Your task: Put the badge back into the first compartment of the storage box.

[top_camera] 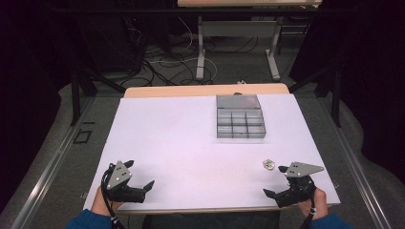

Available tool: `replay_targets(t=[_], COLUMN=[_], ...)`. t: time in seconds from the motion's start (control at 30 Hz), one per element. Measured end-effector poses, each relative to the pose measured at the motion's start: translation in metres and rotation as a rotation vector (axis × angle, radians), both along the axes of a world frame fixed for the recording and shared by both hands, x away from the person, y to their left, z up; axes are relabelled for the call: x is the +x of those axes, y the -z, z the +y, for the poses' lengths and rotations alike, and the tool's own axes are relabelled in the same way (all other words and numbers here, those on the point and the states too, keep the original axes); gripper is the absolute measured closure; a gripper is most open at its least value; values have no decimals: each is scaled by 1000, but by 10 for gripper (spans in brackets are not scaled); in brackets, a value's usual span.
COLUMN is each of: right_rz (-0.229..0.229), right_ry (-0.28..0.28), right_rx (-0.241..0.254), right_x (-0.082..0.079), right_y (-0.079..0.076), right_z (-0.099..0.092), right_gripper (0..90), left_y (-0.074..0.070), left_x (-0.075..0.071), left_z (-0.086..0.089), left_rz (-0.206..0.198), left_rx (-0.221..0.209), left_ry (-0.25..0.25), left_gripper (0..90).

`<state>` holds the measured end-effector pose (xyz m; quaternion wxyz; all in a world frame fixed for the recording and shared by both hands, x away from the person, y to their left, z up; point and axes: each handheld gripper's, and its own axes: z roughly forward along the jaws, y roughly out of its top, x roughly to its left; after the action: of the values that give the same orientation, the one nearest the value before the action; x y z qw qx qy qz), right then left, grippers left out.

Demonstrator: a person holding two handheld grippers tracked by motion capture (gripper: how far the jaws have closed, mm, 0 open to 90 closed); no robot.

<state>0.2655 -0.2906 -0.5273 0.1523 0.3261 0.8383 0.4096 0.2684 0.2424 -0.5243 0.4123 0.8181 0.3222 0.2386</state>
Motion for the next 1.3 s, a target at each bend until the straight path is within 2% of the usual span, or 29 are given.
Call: replay_targets(t=[0.2,0.23,0.33,0.37,0.4,0.57,0.63,0.7,0.87,1.0,1.3], right_rz=[1,1,2,-10,-13,-8,-9,3,-13,10,33], right_ry=[14,14,9,-5,4,18,1,17,31,31,74], right_rx=[3,3,-1,-6,-3,-2,-10,-5,4,-10,3], right_x=[-1,-1,0,1,1,2,4,5,9,14,25], right_y=[0,0,-1,-1,0,-1,-2,-2,-3,-4,-1], right_z=[1,1,0,0,0,2,1,1,2,0,-1], right_gripper=[0,0,0,0,0,0,0,0,0,1,0], left_y=[0,1,1,1,1,0,0,0,1,1,1], left_x=[0,0,-1,-1,-1,0,1,1,1,1,1], left_z=[0,-1,-1,-1,-1,0,0,-1,-1,-1,-1], left_rz=[-1,10,12,12,12,-3,-5,-3,1,0,1], left_rx=[8,0,6,6,6,25,25,26,22,25,23], left_ry=[-2,-2,-1,-3,-3,1,1,1,1,0,0], left_gripper=[3,3,3,3,3,3,3,3,3,3,3])
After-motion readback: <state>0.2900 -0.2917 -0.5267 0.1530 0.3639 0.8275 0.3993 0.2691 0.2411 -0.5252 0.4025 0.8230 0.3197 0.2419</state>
